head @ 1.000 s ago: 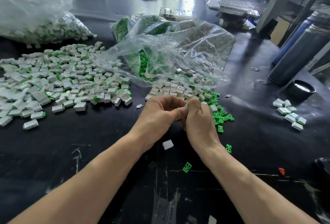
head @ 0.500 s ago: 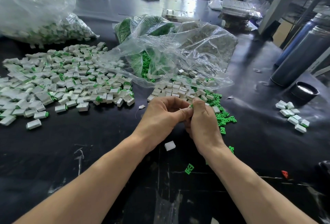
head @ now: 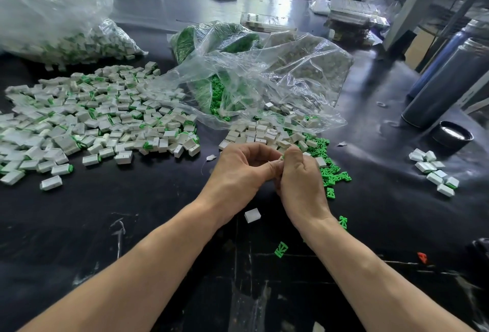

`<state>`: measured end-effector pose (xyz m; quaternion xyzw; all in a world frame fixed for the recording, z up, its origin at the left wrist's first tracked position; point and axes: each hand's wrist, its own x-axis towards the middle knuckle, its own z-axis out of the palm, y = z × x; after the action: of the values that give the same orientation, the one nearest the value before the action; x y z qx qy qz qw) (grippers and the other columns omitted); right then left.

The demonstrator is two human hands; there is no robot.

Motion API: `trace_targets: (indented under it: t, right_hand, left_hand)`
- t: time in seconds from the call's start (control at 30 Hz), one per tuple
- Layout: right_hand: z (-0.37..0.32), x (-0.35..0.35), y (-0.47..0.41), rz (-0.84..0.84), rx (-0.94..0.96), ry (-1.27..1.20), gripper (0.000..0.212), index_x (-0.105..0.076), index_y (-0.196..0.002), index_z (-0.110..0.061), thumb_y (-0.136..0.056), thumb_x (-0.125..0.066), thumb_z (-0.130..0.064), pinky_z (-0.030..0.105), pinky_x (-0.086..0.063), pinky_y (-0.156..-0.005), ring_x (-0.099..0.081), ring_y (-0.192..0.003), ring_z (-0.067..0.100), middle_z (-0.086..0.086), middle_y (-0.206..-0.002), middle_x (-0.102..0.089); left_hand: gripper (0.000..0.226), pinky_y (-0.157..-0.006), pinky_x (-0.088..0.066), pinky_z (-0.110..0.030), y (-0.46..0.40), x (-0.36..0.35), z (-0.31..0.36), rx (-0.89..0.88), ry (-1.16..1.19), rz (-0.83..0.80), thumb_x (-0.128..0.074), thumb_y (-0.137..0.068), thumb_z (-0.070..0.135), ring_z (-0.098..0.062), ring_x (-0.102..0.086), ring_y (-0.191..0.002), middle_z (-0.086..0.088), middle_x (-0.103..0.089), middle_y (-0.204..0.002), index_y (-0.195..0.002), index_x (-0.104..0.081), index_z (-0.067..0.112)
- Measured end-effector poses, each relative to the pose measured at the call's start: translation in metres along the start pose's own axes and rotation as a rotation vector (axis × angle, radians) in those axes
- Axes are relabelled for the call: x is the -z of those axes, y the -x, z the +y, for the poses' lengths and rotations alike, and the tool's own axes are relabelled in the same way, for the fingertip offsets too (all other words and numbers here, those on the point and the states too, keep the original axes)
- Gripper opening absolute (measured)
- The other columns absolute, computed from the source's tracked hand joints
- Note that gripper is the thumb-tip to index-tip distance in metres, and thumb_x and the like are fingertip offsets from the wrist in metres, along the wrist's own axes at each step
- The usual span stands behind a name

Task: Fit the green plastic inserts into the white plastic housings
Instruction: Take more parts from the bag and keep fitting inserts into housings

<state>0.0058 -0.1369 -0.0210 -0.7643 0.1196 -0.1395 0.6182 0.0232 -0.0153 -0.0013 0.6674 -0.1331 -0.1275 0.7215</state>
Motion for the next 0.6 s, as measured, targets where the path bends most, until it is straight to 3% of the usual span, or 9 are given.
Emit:
trace_targets:
  t: [0.1,0.2,0.3,0.43,0.6]
  right_hand:
    - [-0.0013,-0.0004,0.0006,0.020,-0.003,0.013,0.055,-0.067,-0.049,-0.044,-0.090,-0.030,-0.047,0.025,-0.042,-0.057,-0.056,-0.052,0.000,-0.017,-0.049,-0.060]
    - [-0.0019,-0.0010,0.0002,0.052,-0.020,-0.001,0.053,-0.065,-0.046,-0.032,-0.086,-0.033,-0.046,0.034,-0.043,-0.061,-0.055,-0.057,0.017,-0.009,-0.050,-0.057]
    - [-0.0024,-0.0011,0.0012,0.070,-0.022,0.002,0.052,-0.060,-0.047,-0.021,-0.085,-0.034,-0.045,0.038,-0.044,-0.061,-0.054,-0.060,0.021,-0.007,-0.052,-0.057]
    - [-0.0025,-0.0015,0.0020,0.055,-0.026,0.000,0.050,-0.068,-0.051,-0.038,-0.086,-0.033,-0.045,0.030,-0.041,-0.059,-0.054,-0.053,0.009,-0.013,-0.047,-0.058]
    - [-0.0005,-0.0017,0.0021,0.039,-0.091,-0.069,0.051,-0.070,-0.057,-0.036,-0.090,-0.035,-0.051,0.030,-0.037,-0.059,-0.050,-0.049,0.007,-0.012,-0.046,-0.055]
  left_hand:
    - [0.010,-0.072,-0.056,-0.020,-0.0001,-0.0001,-0.0006,0.001,-0.010,0.000,-0.076,-0.089,0.005,-0.013,-0.070,-0.075,-0.011,-0.077,-0.085,-0.096,-0.073,-0.003]
    - [0.010,-0.074,-0.054,-0.020,-0.0004,0.0001,-0.0011,0.001,-0.020,0.001,-0.076,-0.089,0.006,-0.011,-0.070,-0.075,-0.009,-0.077,-0.085,-0.095,-0.074,-0.001]
    - [0.011,-0.074,-0.054,-0.020,-0.0008,0.0003,-0.0016,-0.002,-0.025,0.003,-0.077,-0.089,0.006,-0.010,-0.070,-0.075,-0.007,-0.077,-0.083,-0.096,-0.074,-0.002]
    - [0.009,-0.073,-0.053,-0.020,-0.0008,0.0001,-0.0017,0.000,-0.028,0.001,-0.077,-0.089,0.007,-0.010,-0.070,-0.075,-0.007,-0.077,-0.083,-0.094,-0.074,0.000]
    - [0.011,-0.074,-0.056,-0.027,-0.0006,0.0003,-0.0001,0.011,-0.037,-0.002,-0.076,-0.090,0.008,-0.015,-0.071,-0.076,-0.012,-0.077,-0.085,-0.096,-0.073,0.000]
